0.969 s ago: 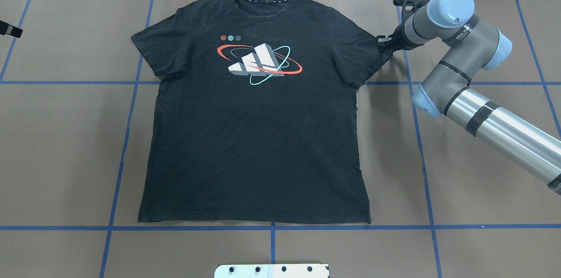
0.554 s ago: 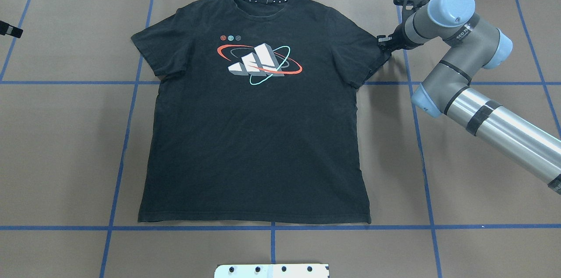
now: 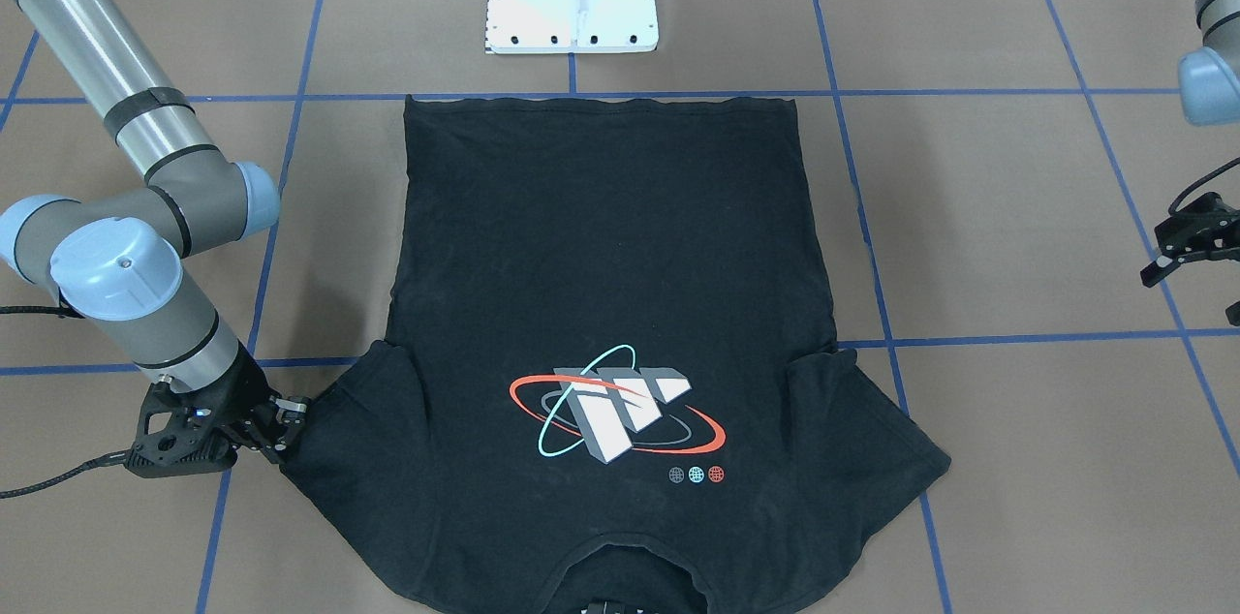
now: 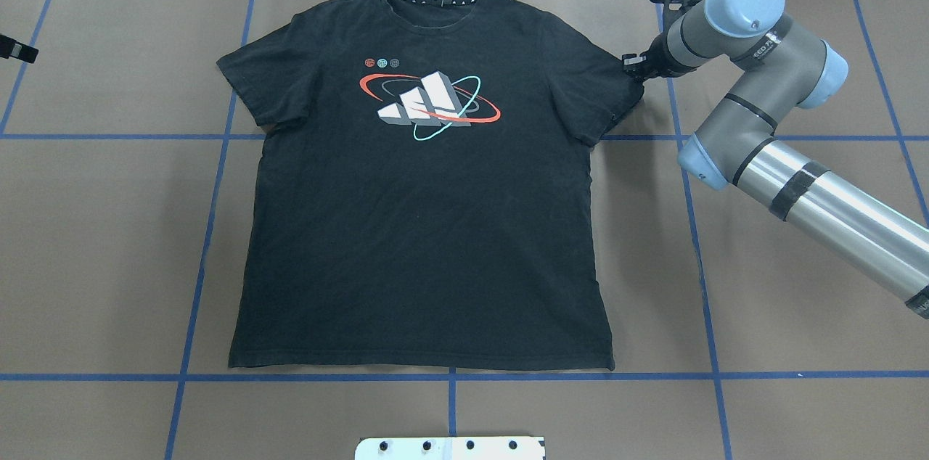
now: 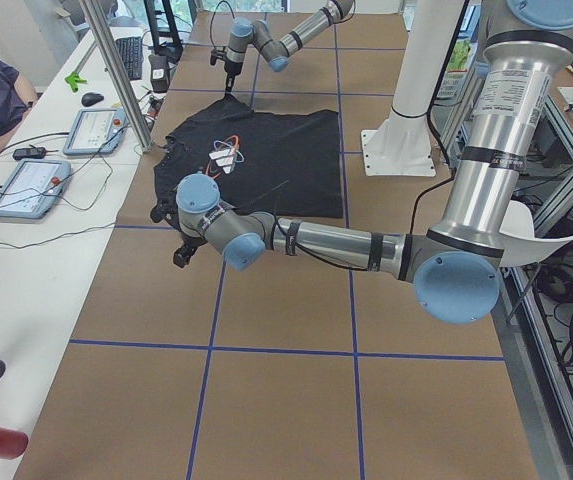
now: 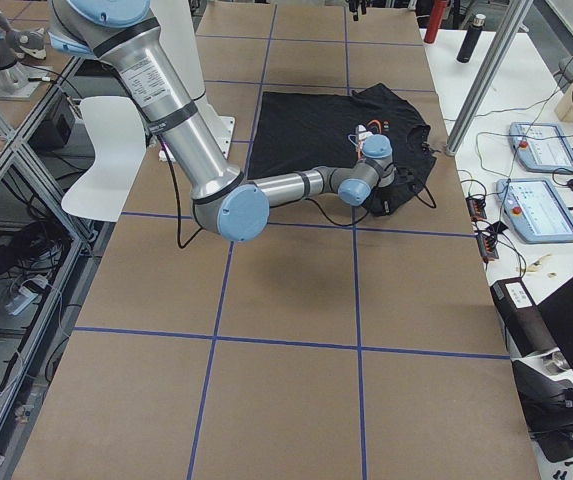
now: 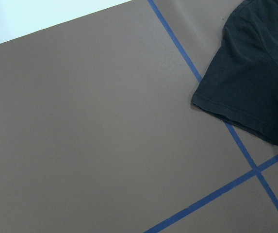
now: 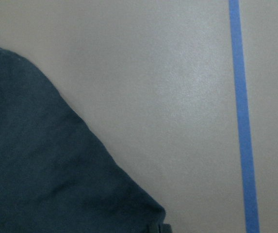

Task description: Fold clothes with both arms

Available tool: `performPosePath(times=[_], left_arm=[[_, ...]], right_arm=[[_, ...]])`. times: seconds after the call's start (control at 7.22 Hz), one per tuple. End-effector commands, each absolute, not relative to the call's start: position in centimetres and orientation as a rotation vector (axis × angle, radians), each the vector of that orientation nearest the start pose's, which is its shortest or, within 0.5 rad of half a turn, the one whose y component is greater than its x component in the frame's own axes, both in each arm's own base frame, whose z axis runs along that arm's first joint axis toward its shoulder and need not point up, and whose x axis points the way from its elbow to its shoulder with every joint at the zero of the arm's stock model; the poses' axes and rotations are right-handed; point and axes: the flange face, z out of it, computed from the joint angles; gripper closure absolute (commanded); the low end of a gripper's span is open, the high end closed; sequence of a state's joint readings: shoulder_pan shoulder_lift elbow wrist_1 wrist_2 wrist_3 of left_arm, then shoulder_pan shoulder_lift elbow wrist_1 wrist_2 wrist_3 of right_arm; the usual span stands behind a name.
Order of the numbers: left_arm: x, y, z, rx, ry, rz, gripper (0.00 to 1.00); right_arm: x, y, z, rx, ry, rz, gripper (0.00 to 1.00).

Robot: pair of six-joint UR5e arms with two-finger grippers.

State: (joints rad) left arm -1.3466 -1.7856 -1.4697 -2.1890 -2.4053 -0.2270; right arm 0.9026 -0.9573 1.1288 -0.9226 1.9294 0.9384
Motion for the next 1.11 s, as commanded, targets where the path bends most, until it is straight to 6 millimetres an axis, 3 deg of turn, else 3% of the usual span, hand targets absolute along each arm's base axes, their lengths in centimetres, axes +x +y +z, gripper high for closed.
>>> performPosePath(times=[0.0, 0.42, 0.55, 0.97], left_arm=[[7.6, -59.7, 51.6, 0.495, 0.93, 0.305, 0.0], [7.5, -59.7, 51.6, 0.495, 0.93, 0.303, 0.0], [7.6, -59.7, 51.6, 0.495, 0.93, 0.305, 0.0], [7.6, -59.8, 51.5, 0.496, 0.931, 0.305, 0.0]], right_arm=[[-41.2, -67.9, 37.9, 0.29, -0.79, 0.128, 1.0], [-44.3, -69.4, 30.0, 0.237, -0.774, 0.212, 1.0], [-46.6, -69.8, 28.2, 0.251, -0.76, 0.22, 1.0], [-50.8, -68.3, 25.4, 0.281, -0.76, 0.202, 1.0]])
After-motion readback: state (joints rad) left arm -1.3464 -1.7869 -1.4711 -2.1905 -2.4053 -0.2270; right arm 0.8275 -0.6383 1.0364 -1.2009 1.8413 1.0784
